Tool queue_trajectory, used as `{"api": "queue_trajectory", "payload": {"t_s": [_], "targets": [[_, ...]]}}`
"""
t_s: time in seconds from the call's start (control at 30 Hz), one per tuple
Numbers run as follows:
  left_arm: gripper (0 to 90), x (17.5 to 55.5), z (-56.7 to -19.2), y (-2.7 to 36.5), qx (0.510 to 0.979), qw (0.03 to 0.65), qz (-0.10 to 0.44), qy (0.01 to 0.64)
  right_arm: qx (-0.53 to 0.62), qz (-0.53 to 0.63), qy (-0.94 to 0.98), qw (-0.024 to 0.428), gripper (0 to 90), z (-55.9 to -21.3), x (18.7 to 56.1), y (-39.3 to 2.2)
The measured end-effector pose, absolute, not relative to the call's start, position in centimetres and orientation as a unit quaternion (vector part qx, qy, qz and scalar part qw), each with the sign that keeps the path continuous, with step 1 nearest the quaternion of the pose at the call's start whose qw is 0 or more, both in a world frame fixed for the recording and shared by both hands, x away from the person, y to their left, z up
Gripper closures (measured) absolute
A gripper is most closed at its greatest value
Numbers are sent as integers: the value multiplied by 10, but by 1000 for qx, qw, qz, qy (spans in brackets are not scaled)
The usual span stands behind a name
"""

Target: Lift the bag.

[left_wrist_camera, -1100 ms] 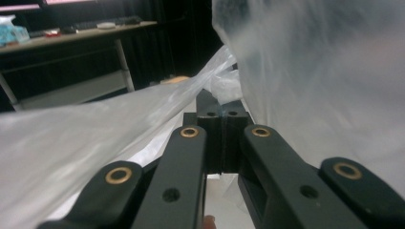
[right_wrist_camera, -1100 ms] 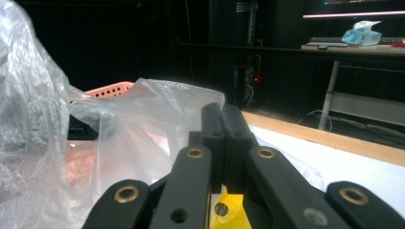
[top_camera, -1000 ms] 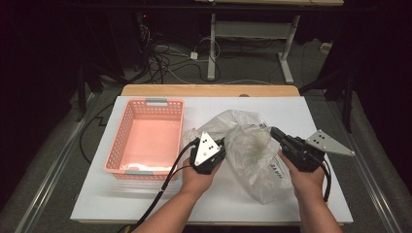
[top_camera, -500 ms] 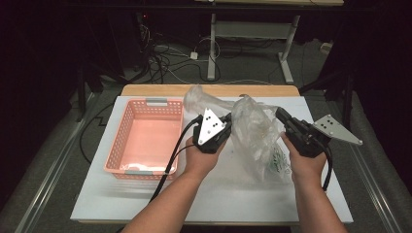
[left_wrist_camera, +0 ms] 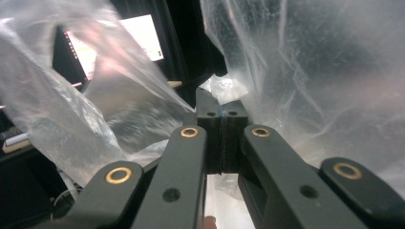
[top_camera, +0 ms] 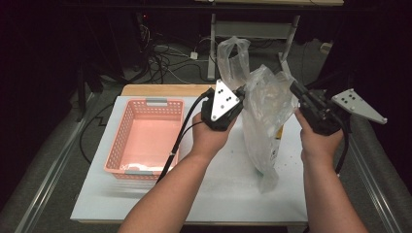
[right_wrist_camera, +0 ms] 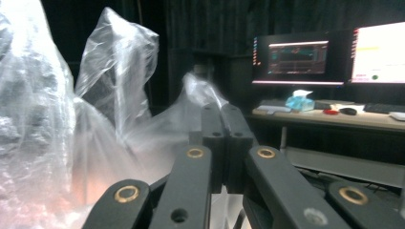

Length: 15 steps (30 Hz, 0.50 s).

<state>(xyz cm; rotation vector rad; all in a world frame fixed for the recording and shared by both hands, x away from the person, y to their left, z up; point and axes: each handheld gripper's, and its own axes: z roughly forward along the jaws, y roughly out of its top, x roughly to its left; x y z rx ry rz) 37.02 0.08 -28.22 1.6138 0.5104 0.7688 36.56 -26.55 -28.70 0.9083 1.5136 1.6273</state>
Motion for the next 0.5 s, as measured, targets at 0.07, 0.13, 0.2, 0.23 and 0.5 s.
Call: {"api": "queue_trajectory", "payload": {"t_s": [0.07, 0.13, 0.2, 0.23, 0.5], "targets": [[882, 373, -276, -1, 694, 598, 335, 220, 355, 635, 580, 366, 900, -281, 367, -269], [882, 375, -273, -2, 694, 598, 335, 222, 360, 638, 573, 367, 900, -275, 368, -273], [882, 378, -270, -2, 692, 599, 336, 223, 362, 642, 567, 369, 900, -270, 370, -276], [882, 380, -269, -2, 692, 599, 337, 223, 363, 643, 564, 369, 900, -268, 371, -277], [881, 389, -268, -8, 701, 589, 336, 221, 356, 645, 563, 375, 900, -255, 379, -288]]}}
